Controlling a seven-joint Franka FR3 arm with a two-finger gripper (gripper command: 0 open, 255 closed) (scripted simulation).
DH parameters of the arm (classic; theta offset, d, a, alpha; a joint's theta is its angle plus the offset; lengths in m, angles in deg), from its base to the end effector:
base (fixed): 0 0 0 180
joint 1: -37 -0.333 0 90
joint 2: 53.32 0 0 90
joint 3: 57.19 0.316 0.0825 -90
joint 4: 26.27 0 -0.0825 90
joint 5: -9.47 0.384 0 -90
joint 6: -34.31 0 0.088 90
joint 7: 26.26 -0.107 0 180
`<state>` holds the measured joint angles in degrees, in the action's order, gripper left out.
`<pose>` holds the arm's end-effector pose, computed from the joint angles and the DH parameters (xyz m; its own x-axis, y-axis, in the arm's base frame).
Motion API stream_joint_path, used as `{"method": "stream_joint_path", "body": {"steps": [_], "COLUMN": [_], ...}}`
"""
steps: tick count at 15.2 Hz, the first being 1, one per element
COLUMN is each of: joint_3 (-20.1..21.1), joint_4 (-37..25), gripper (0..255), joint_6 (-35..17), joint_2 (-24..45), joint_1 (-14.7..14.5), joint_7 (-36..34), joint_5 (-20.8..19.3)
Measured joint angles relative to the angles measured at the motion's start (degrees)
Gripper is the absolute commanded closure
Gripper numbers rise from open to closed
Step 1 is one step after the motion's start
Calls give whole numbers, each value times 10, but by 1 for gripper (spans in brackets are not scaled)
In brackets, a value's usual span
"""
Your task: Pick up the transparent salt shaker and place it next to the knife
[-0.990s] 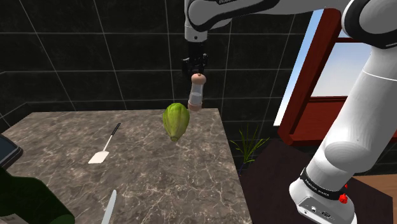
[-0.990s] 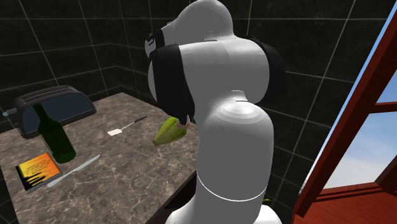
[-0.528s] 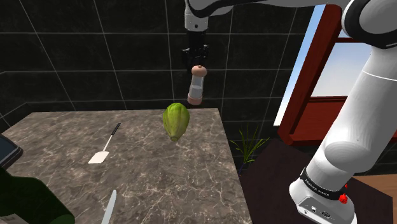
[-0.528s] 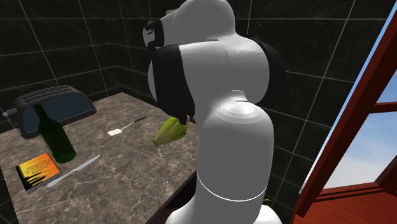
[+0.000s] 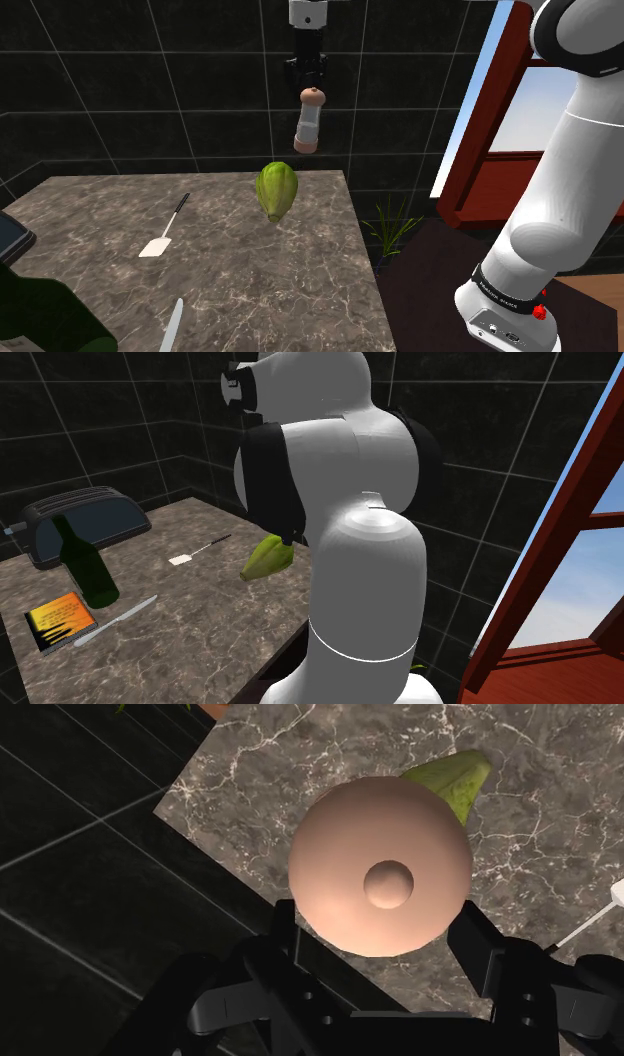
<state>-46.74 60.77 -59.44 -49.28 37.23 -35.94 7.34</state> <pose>0.5747 0.0959 0.6155 0.9986 0.0106 0.0512 0.0098 -0.9998 0.0160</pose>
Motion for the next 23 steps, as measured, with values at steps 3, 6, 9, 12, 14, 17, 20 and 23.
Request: {"method": "stream_joint_path", "body": {"steps": [3, 6, 9, 12, 14, 17, 20, 23], "joint_3": [0, 0, 8, 22, 35, 47, 44, 39], "joint_4": [-34, -67, -72, -38, -34, -16, 28, 130], "gripper": [255, 255, 255, 255, 255, 0, 0, 0], "joint_6": [27, 52, 63, 58, 58, 56, 27, -47], "joint_2": [7, 15, 10, -18, -22, -38, -57, -96], "joint_1": [0, -1, -11, -27, -40, -53, -50, -48], "joint_7": [1, 1, -16, -46, -72, -97, -86, -65], "joint_5": [-1, -3, -3, 0, 0, 2, 11, 30]}}
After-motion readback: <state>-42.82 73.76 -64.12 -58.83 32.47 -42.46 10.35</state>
